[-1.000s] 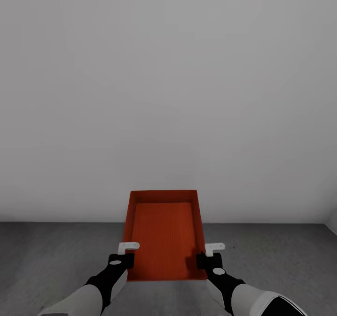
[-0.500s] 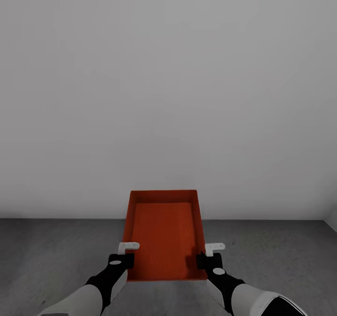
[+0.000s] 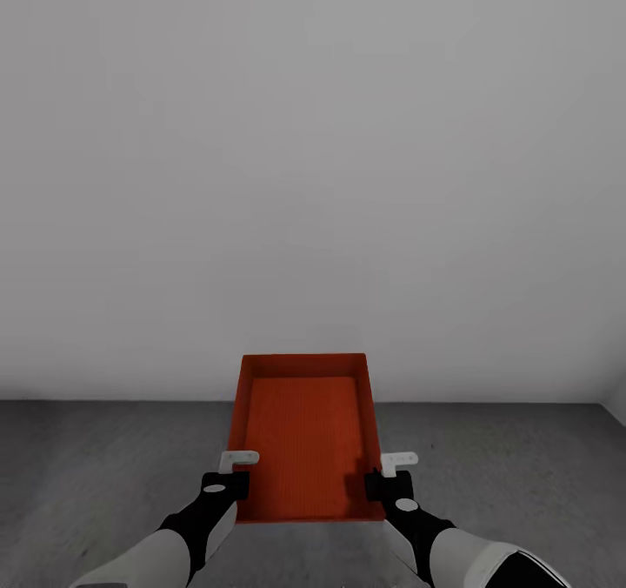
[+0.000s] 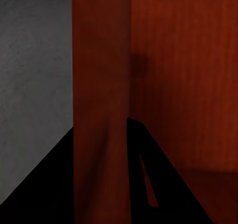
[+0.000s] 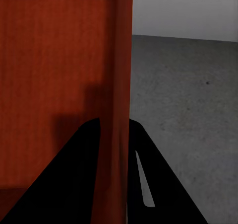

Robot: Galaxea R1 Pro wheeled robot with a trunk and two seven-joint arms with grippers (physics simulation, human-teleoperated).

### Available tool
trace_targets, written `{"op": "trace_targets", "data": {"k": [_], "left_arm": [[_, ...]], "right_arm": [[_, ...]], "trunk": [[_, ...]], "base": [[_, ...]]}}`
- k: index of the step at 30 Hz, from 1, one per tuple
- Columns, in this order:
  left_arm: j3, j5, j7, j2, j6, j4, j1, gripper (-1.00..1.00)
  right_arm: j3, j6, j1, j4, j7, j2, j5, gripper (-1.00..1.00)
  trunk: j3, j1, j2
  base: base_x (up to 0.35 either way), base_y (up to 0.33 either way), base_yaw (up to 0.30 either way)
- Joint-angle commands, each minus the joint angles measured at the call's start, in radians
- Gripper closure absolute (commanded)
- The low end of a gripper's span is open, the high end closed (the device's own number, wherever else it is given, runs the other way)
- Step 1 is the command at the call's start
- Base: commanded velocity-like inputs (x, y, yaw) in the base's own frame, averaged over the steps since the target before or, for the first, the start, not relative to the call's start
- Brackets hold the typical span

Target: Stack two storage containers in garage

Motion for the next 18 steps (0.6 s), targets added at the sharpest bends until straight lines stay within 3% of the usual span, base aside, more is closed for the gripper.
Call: {"op": "trace_targets", "data": {"k": [1, 18], "left_arm": [[0.057, 0.066, 0.003, -0.011, 0.004, -0.057, -0.001, 1.00], [0.057, 0.066, 0.003, -0.011, 0.003, -0.057, -0.001, 1.00]], "right_arm": [[-0.005, -0.009, 0.000, 0.004, -0.010, 0.000, -0.031, 1.00], [-0.005, -0.009, 0.000, 0.004, -0.010, 0.000, -0.031, 1.00]], "trunk": [[-0.003, 0.000, -0.001], [-0.030, 0.000, -0.001]], "base": [[0.000, 0.000, 0.000], [0.000, 0.000, 0.000]]}}
